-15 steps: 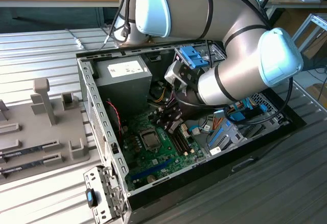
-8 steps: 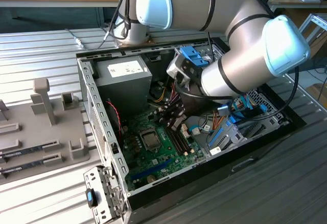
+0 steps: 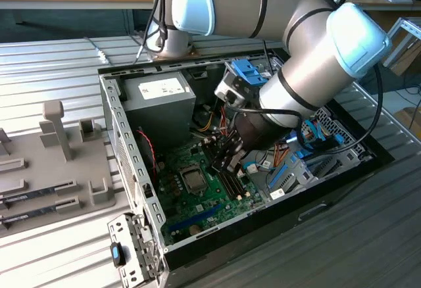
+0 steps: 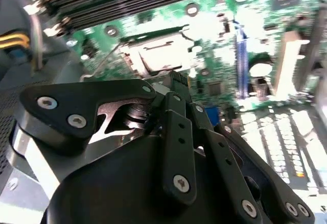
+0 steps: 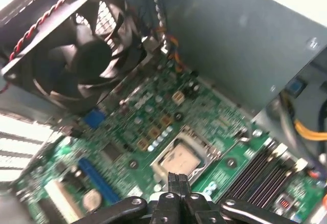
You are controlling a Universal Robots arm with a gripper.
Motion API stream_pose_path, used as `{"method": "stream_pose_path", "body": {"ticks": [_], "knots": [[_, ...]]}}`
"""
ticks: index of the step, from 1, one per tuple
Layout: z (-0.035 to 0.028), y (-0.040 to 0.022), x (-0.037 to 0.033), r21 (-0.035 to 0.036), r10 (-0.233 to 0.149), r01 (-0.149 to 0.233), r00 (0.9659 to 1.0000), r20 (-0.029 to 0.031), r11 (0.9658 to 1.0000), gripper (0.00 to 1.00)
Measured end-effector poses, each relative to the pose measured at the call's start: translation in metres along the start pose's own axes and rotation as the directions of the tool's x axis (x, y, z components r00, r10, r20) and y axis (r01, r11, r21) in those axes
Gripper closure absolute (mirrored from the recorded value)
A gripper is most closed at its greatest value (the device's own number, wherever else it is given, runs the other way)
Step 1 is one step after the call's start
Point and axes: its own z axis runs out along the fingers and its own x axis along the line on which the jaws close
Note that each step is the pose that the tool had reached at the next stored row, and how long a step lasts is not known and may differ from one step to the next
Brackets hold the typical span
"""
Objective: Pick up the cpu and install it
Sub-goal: 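Close the cpu cover, then install the first cpu locking lever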
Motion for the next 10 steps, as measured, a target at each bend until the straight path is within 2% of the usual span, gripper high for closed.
{"method": "stream_pose_path", "body": {"ticks": [1, 5, 8, 10], "knots": [[-0.0027, 0.0012, 0.0001, 0.0167, 0.008, -0.008, 0.9999, -0.0151, 0.9998, 0.89], [-0.0167, 0.0060, 0.0022, 0.0407, 0.020, -0.019, 0.9991, -0.0364, 0.9990, 0.89], [-0.0188, 0.0085, -0.0016, 0.0494, 0.025, -0.023, 0.9986, -0.0458, 0.9985, 0.89], [-0.0188, 0.0118, -0.0075, 0.0482, 0.026, -0.024, 0.9985, -0.0489, 0.9986, 0.89]]}}
